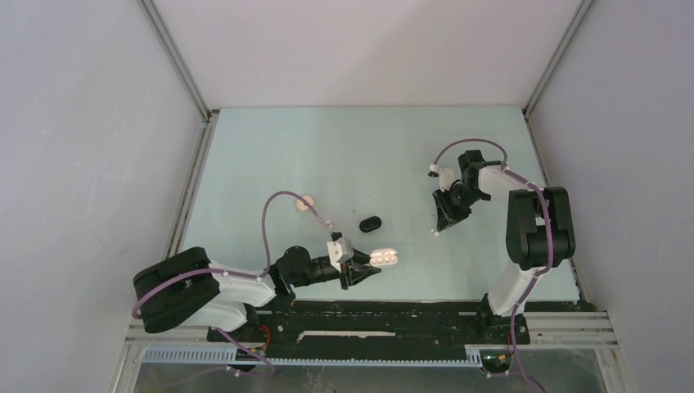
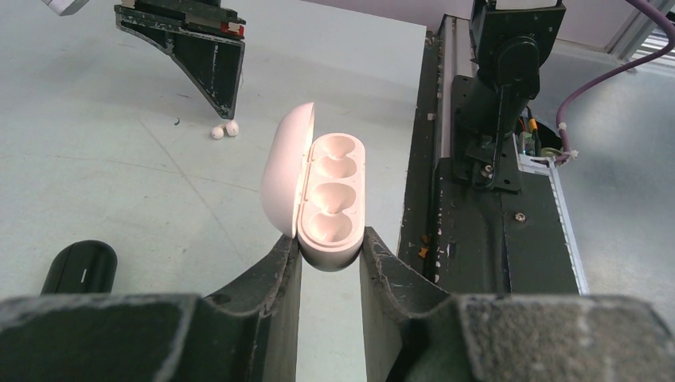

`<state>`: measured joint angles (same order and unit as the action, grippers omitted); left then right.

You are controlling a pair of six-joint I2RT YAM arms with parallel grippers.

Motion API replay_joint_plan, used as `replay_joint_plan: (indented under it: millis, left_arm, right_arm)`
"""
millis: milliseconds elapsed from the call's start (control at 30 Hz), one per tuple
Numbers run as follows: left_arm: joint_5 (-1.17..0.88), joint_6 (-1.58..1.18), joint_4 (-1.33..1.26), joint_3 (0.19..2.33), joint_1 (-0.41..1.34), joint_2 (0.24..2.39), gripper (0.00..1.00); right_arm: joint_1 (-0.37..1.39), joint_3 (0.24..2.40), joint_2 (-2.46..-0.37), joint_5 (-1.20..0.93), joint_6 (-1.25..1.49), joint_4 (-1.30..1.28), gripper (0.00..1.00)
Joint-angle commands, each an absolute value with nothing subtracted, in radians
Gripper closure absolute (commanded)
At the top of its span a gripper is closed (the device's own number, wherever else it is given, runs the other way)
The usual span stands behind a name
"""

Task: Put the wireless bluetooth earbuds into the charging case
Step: Pick up the earbud from the center of the board.

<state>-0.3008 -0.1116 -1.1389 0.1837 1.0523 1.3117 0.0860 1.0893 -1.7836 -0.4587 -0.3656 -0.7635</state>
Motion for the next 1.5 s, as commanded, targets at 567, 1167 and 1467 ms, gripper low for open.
replay_joint_plan:
  millis: [567, 1167, 1467]
  left_arm:
    - [-0.322, -0.091, -1.141, 0.225, 1.046, 1.315, 1.0]
    - [-0.339, -0.094, -1.113, 0.242, 1.046, 1.326, 1.0]
    - [-0.342, -0.093, -1.106, 0.245, 1.046, 1.325, 1.0]
  right_arm:
    - [0.148, 1.124, -1.807, -0.413, -0.371, -0.753, 0.73]
    - [0.155, 1.124, -1.814, -0.426, -0.367, -0.751, 0.76]
    - [0.157, 1.124, -1.782, -0.446, -0.369, -0.753, 0.83]
